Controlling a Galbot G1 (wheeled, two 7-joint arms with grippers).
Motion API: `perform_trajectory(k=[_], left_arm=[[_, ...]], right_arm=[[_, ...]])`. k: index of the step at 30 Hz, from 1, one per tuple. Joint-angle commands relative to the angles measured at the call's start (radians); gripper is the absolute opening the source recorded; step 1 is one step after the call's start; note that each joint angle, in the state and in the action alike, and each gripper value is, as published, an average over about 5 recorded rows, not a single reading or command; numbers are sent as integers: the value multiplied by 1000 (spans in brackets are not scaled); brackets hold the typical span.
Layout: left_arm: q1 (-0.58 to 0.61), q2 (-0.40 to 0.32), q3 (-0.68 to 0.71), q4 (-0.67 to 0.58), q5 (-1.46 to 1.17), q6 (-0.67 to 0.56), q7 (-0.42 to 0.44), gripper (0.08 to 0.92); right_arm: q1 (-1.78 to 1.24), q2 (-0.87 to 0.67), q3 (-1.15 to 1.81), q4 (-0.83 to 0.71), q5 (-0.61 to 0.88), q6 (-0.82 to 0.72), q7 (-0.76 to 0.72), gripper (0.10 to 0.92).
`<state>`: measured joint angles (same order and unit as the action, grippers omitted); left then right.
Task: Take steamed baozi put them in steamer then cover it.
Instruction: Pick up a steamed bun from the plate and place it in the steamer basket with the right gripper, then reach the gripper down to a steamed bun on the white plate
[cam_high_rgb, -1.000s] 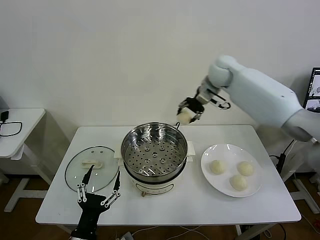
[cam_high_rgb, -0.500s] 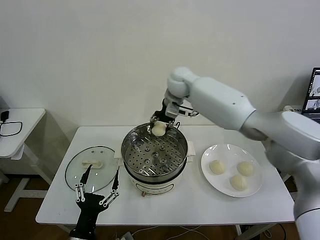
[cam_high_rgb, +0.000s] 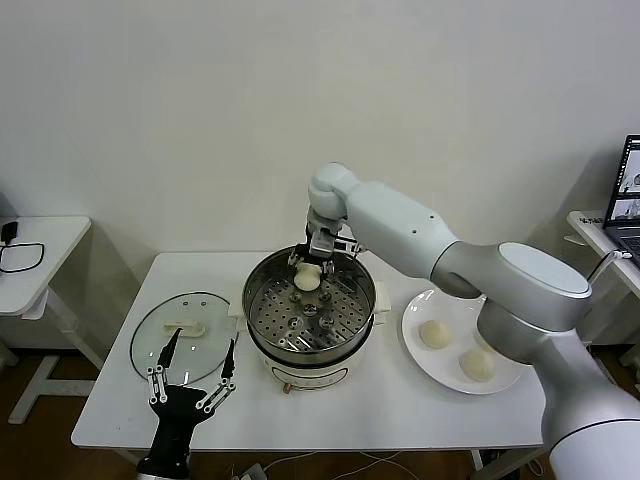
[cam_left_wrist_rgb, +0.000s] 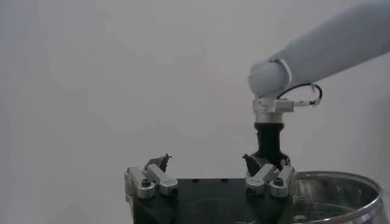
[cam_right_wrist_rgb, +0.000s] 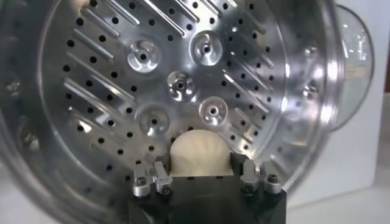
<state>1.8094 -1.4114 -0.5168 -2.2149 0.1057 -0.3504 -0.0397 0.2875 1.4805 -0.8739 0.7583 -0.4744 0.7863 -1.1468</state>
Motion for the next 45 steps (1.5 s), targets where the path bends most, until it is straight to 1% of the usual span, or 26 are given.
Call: perform_trajectory(k=[1,3,5,8,12,16,18,21,24,29,39,45], left_arm=[[-1,0,-2,-2,-2,2,-1,823],[-1,0,-3,-4,-3,3,-1,823],[-1,0,-5,-6,-5,6,-1,823],[-2,2,-5,-11,-7,11,-1,823],[-8,4,-1,-15,-7,19,-1,823],[-15,6,8,-16,-5,24,0,823],[-17,6,13,-14,-3,24,0,823],[-19,7,19,-12,0,24,0,823],[-19,7,22,-12,2,24,0,823],[-16,6,22,-13,2,21,-1,823],[-11,3,14,5,2,11,-3,823],[-17,2,14,18,2,10,-6,823]], right_arm=[[-15,27,11,-30,-27,6,9,717],[-1,12,13,-3,-8,-4,5,767],[23,-22,3,51,46,-29,-12,803],[78,-108,-34,168,196,-116,-55,820],[177,-273,-110,298,466,-306,-107,822],[289,-440,-214,352,726,-540,-117,823],[327,-517,-262,358,823,-664,-123,823],[335,-601,-314,345,899,-787,-134,823],[306,-660,-358,327,923,-853,-133,823],[200,-706,-392,286,864,-870,-88,823],[-14,-695,-302,232,727,-834,-25,823],[-98,-664,-247,189,681,-816,11,823]])
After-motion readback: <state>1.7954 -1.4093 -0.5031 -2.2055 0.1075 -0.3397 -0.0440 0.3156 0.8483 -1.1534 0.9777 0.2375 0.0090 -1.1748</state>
